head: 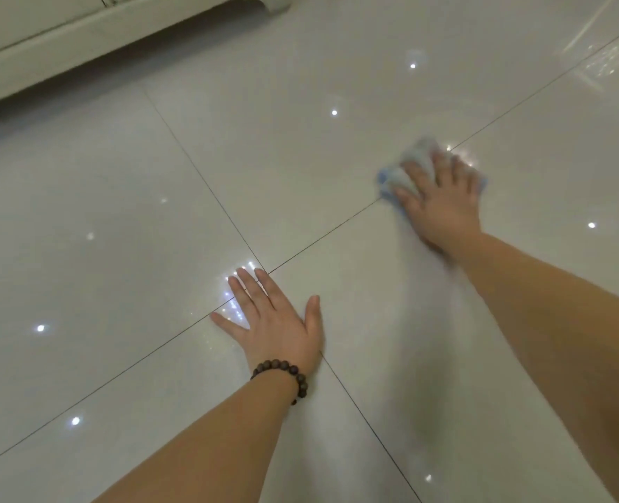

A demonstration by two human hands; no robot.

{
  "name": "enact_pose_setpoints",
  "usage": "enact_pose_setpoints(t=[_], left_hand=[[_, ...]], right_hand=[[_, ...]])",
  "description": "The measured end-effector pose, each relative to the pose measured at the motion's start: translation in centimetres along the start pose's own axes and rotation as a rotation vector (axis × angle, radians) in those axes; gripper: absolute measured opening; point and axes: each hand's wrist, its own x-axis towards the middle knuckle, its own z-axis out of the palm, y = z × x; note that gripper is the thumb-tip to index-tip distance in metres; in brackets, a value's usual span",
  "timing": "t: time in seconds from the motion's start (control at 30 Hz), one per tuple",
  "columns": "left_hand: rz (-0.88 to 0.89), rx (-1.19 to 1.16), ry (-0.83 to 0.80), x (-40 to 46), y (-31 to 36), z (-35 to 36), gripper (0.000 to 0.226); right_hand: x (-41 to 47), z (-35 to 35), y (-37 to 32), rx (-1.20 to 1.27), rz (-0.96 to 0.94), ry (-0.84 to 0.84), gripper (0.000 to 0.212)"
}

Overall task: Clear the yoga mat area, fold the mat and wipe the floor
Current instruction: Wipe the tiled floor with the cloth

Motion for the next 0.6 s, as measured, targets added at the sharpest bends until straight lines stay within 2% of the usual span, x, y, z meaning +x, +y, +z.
enact_pose_setpoints(t=[0.07,0.1,0.13,0.17,0.2,0.27,0.33,0.37,0.4,0.47,0.53,0.6], left_hand=[[0.011,-0.009,0.003,0.0,0.1,0.0,0.088],[0.008,-0.014,-0.001,0.0,0.1,0.0,0.088],[0.005,-0.013,-0.003,0.0,0.1,0.0,0.088],[0.003,-0.008,-0.003,0.0,0.1,0.0,0.088],[0.003,-0.003,-0.003,0.1,0.1,0.1,0.088],[0.001,0.002,0.004,0.0,0.1,0.0,0.088],[0.004,-0.003,0.011,0.0,0.1,-0.1,0.088],[0.007,-0.007,0.006,0.0,0.1,-0.2,0.088],[0.01,-0.01,0.003,-0.1,0.1,-0.2,0.088],[0.018,-0.016,-0.001,-0.1,0.1,-0.3,0.09],[0.03,-0.021,-0.025,-0.2,-0.1,-0.3,0.095],[0.049,-0.016,-0.041,-0.3,-0.1,-0.4,0.101]], right_hand=[[0.9,-0.9,2.9,0.087,0.397,0.02,0.062],[1.0,-1.0,2.1,0.117,0.521,0.012,0.061],[0.8,-0.7,0.1,0.124,0.581,0.011,0.06],[0.3,-0.2,-2.7,0.114,0.554,0.026,0.06],[-0.4,0.6,-5.9,0.107,0.432,0.037,0.059],[-3.2,2.6,-12.5,0.051,-0.019,0.01,0.057],[-5.4,3.3,-15.5,0.001,-0.44,-0.083,0.058],[-5.2,2.7,-14.8,-0.009,-0.551,-0.112,0.06],[-4.6,2.3,-13.0,-0.018,-0.583,-0.108,0.062],[-3.5,2.0,-7.6,-0.047,-0.418,-0.05,0.067],[-2.9,1.4,-1.6,-0.033,-0.023,0.057,0.066],[-3.4,0.3,-0.2,0.089,0.417,0.085,0.061]])
